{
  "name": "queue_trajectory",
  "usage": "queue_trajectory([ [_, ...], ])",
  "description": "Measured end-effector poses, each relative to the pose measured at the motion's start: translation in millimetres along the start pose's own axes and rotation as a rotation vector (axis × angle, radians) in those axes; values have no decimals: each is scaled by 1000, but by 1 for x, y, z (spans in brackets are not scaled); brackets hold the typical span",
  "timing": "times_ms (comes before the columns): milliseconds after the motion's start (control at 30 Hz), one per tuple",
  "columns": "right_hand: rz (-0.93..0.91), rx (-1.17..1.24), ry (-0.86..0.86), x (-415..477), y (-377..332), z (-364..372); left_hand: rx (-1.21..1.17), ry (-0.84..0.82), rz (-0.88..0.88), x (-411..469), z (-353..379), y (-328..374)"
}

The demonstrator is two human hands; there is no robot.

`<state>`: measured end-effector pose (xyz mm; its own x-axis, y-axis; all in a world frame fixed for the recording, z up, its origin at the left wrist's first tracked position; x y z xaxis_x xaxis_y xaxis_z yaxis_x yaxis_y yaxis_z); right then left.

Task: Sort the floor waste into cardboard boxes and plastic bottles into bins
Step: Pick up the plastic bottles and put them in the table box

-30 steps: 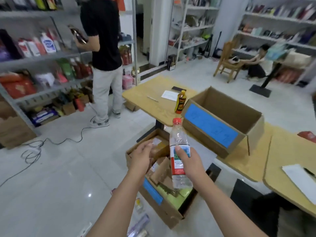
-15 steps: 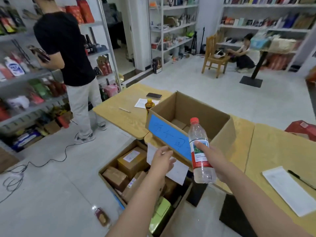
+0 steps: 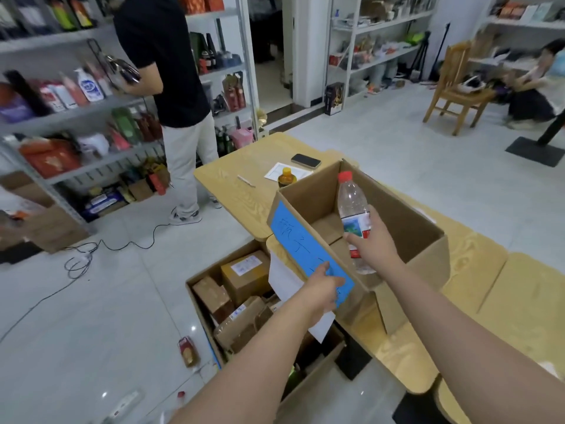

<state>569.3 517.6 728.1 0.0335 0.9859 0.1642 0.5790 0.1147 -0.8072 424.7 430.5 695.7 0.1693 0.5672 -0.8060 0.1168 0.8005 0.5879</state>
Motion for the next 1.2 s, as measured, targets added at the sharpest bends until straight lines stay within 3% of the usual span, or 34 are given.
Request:
queue_trajectory([
  [300, 67, -183, -214, -2, 47, 47, 8, -69, 80, 15, 19, -7],
  [533, 25, -352, -327, 5, 37, 54, 47, -104, 53, 16, 24, -5],
  [700, 22, -264, -264, -6, 34, 62, 86, -80, 45, 7, 8, -9],
  [900, -46, -194, -123, -7, 1, 49, -48, -21, 102, -8, -35, -7],
  [1067, -92, -72, 3, -6, -63, 52, -193, 34, 139, -29, -109, -23],
  [1200, -88, 29, -28, -33, -112, 102, -297, 111, 166, -56, -182, -53],
])
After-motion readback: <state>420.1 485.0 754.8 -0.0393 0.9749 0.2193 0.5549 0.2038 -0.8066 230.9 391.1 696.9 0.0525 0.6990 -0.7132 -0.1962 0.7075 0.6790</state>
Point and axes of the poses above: each hand's wrist, its own x-axis towards the middle knuckle, its own z-axis out of the palm, y = z × x, the point moved 6 cm from there along x, towards the middle knuckle, and after that the axes turned 14 degrees about -z, right-handed, at the moved point
